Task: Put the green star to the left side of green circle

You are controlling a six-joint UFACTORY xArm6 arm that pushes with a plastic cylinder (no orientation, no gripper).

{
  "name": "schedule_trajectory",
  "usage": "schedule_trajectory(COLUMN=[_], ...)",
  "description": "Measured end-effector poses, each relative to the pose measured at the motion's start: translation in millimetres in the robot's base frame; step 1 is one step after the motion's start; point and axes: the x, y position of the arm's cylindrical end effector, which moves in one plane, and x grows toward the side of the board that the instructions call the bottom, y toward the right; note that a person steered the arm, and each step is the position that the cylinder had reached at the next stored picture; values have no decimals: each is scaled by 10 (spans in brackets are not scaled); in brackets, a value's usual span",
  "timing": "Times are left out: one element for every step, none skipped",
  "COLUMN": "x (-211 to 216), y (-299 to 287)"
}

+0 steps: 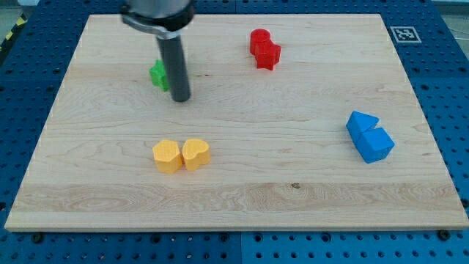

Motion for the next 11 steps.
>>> schedule_trajectory(x=[-47,-168,-217,-236,-290,-364,-389,-391,-391,-391,-445], y=[6,-31,-182,-223,-333,-420,-577,-735,-805,-817,-817])
